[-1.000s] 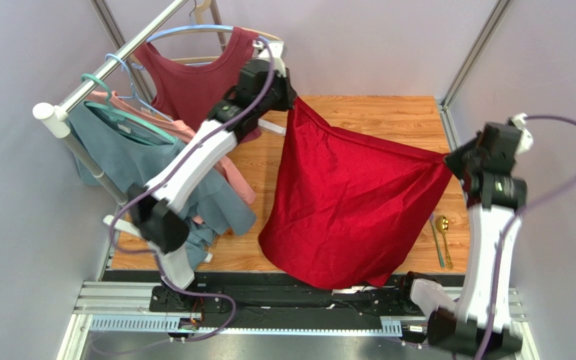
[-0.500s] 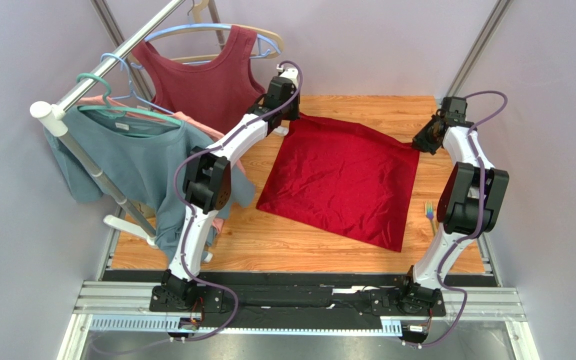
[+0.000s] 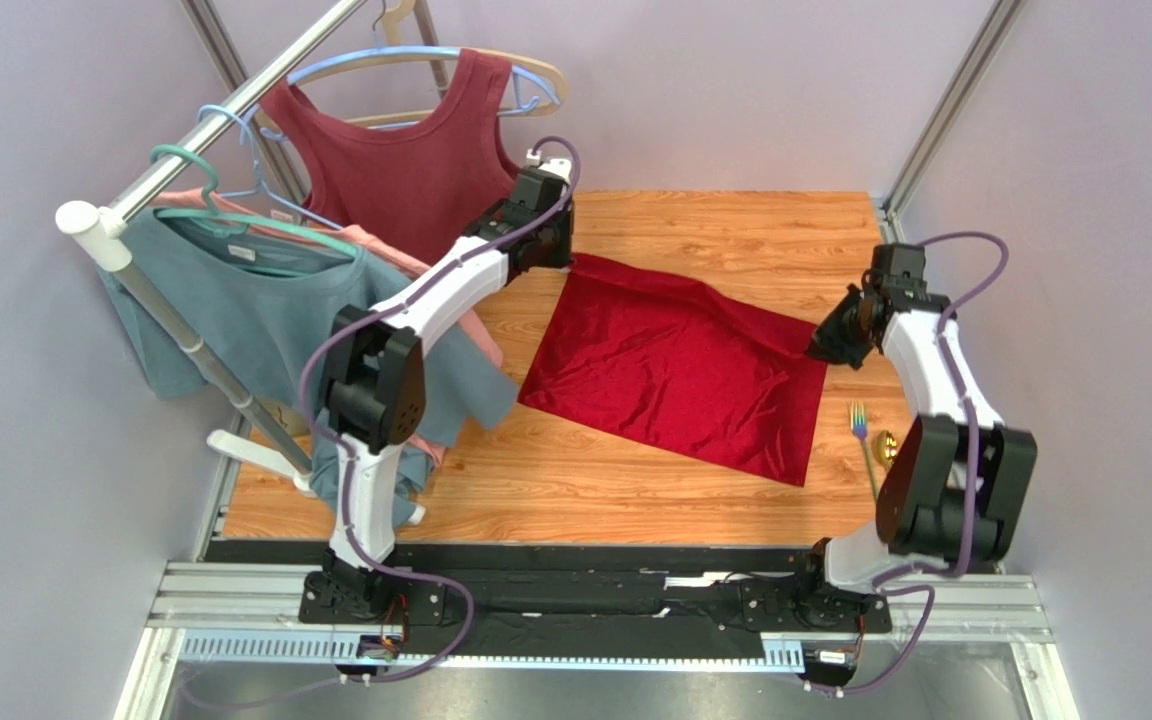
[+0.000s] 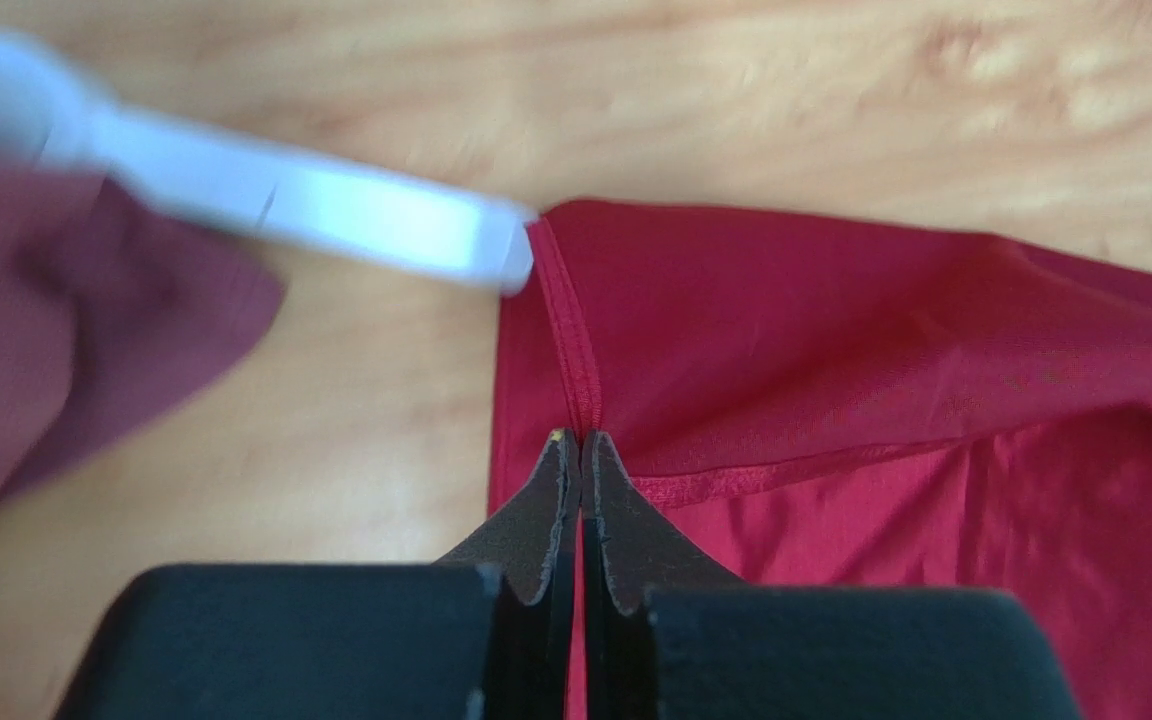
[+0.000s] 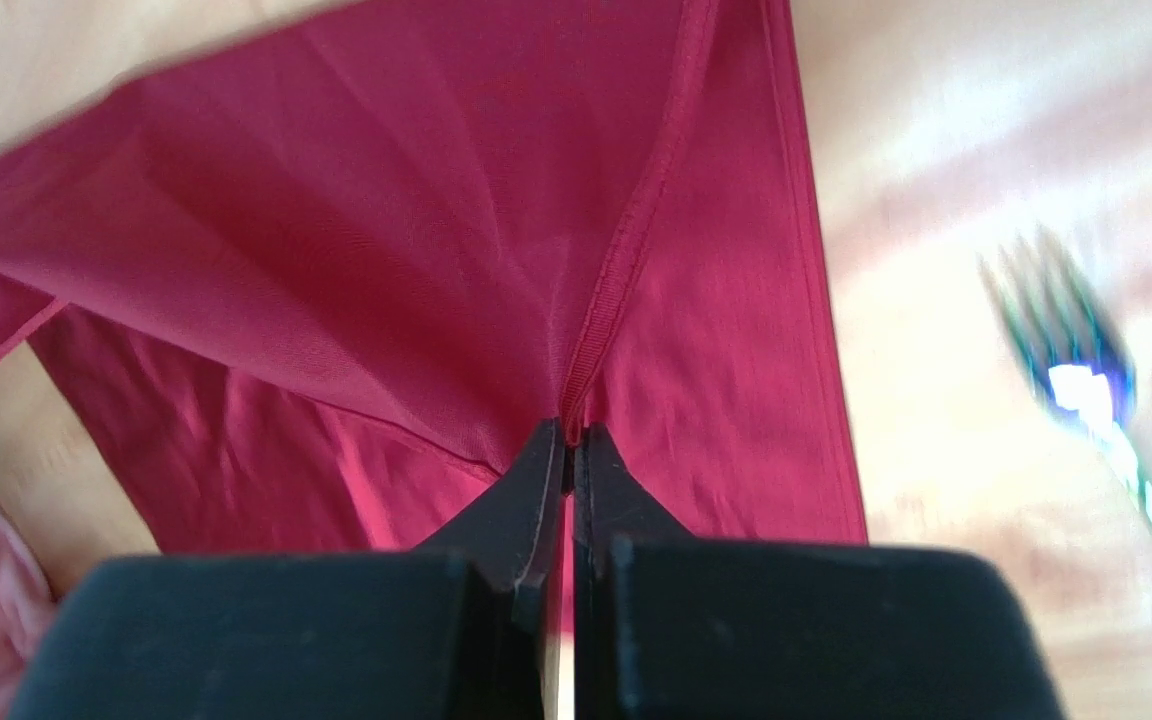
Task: Fold the napkin into a case and place the utensils inside
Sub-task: Fold and flatten the napkin at the center of the board.
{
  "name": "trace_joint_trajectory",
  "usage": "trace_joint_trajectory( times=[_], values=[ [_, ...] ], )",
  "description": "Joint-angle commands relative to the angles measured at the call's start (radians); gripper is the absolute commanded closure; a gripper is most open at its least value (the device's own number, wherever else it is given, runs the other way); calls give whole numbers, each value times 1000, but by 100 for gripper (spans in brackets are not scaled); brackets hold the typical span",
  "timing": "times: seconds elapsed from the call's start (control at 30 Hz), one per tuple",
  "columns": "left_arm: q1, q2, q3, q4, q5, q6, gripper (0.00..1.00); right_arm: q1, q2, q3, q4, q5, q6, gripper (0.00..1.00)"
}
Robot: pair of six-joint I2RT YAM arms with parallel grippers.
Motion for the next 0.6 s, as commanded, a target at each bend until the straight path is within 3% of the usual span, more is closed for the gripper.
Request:
trace_joint_trajectory(
  times=[0.0, 0.23, 0.57],
  values=[
    [8, -201, -153, -106, -30, -57, 100, 4, -171, -112, -89, 20, 15, 100],
    [8, -299, -287, -237, -7, -59, 100, 4, -317, -267, -152, 65, -26, 100],
    [5, -310, -439, -220, 59, -97, 100, 4, -285, -335, -115, 70, -40, 100]
  ],
)
